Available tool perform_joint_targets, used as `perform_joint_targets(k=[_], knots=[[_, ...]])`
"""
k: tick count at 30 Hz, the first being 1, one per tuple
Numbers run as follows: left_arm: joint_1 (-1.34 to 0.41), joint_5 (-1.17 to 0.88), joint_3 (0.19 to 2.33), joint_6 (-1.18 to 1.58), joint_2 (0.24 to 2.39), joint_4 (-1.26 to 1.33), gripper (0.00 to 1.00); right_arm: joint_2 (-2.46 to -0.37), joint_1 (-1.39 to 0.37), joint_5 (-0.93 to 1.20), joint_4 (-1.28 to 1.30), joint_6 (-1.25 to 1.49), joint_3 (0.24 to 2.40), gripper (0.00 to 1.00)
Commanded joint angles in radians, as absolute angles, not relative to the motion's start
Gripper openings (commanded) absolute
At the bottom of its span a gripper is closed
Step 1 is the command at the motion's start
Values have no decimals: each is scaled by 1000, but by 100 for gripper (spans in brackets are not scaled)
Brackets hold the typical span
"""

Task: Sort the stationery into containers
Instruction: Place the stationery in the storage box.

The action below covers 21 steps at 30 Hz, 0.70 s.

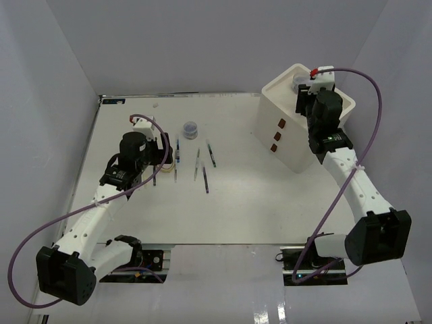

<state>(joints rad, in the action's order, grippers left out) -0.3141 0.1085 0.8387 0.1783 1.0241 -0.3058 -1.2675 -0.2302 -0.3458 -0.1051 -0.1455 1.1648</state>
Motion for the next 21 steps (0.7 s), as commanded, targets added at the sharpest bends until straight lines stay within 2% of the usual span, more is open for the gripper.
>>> perform_joint_targets(k=[1, 10, 17, 19, 20, 21], knots=[[-304, 126, 824, 209, 980, -278, 98, -1321, -196, -429, -150, -88, 1224, 30], [-304, 144, 796, 206, 939, -267, 98, -1407, -127, -374, -218, -38, 1169, 32], [-302, 144, 785, 209, 937, -262, 98, -1494, -109, -312, -302, -48, 1166, 38], [-302, 147, 785, 210, 939, -262, 98, -1517, -107, -291, -314, -46, 1170, 57], [-302, 149, 784, 210, 939, -262, 98, -1528, -107, -293, -314, -48, 1178, 70], [-302, 150, 784, 210, 939, -261, 98, -1528, -107, -295, -314, -48, 1181, 75]])
